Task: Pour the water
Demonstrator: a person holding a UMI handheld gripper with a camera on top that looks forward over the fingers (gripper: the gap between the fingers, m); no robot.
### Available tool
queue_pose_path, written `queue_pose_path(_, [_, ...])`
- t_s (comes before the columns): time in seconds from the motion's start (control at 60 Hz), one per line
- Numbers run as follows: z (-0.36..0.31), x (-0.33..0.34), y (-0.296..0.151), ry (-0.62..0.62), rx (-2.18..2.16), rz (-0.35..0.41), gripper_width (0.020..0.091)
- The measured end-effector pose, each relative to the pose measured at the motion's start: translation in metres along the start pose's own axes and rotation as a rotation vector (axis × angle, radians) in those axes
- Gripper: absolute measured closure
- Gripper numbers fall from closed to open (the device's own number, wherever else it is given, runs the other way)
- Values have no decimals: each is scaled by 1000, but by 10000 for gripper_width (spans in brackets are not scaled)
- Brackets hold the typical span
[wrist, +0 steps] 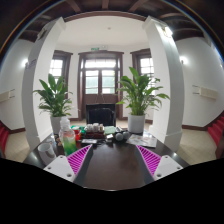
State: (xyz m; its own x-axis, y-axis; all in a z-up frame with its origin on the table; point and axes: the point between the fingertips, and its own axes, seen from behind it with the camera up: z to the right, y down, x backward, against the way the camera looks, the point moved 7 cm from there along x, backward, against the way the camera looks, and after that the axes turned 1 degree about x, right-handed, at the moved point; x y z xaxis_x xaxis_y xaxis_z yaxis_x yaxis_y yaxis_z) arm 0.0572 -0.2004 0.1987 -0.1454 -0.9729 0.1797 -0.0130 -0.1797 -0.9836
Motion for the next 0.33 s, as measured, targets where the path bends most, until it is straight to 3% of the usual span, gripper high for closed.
queue_pose_path(0.333, [26, 26, -3, 47, -36, 3, 251])
